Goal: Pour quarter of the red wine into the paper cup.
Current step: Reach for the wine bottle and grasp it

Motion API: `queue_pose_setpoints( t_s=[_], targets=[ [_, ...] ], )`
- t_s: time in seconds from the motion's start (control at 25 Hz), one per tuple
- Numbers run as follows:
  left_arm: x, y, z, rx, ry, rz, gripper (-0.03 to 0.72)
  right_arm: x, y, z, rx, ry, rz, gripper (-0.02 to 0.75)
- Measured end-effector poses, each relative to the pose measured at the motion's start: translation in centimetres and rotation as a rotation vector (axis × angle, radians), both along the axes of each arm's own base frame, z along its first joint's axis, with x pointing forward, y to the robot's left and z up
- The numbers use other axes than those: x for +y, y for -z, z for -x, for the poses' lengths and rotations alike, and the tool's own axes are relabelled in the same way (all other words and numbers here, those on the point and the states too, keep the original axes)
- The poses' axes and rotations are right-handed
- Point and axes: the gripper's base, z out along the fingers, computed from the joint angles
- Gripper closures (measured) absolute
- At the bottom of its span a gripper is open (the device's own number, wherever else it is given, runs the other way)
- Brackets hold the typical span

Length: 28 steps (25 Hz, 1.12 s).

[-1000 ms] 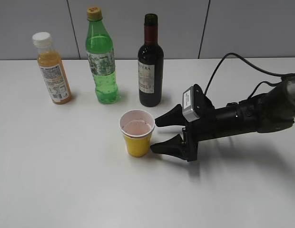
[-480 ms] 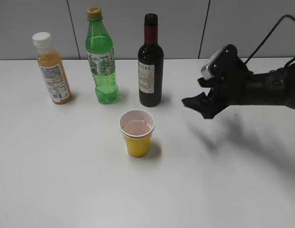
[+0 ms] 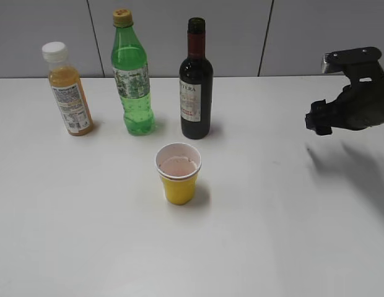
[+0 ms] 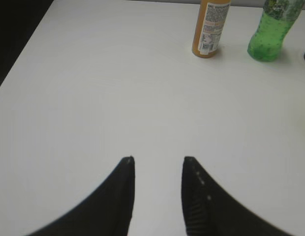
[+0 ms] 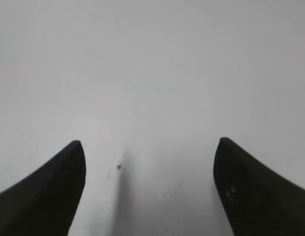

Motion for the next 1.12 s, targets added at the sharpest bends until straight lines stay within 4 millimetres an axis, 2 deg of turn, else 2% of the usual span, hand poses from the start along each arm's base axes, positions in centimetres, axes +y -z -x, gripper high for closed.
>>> queue_pose_setpoints(
  t_s=[0.16, 0.4, 0.56, 0.68, 0.84, 0.96, 1.12],
  targets=[
    [0.0, 0.0, 0.0, 0.000, 0.000, 0.001, 0.450, -0.9, -1.4, -0.9, 0.140, 0.102, 0.003, 0.126],
    [0.0, 0.0, 0.0, 0.000, 0.000, 0.001, 0.450, -3.0, -6.0, -2.9, 0.262, 0.309, 0.003, 0.139],
    [0.0, 0.0, 0.0, 0.000, 0.000, 0.001, 0.450, -4.7, -8.5, -3.1, 0.342, 0.397, 0.010, 0.141],
    [0.0, 0.0, 0.0, 0.000, 0.000, 0.001, 0.450, -6.3, -9.7, -2.8, 0.431, 0.453, -0.027, 0.142],
    [0.0, 0.0, 0.0, 0.000, 0.000, 0.001, 0.450, -7.9, -10.3, -1.6, 0.579, 0.457, -0.101, 0.142],
    [0.0, 0.0, 0.0, 0.000, 0.000, 0.001, 0.450, -7.9, -11.6, -0.3, 0.588, 0.355, -0.072, 0.142],
    [0.0, 0.0, 0.0, 0.000, 0.000, 0.001, 0.450, -6.4, -14.7, 2.5, 0.508, 0.235, -0.053, 0.142]
  ],
)
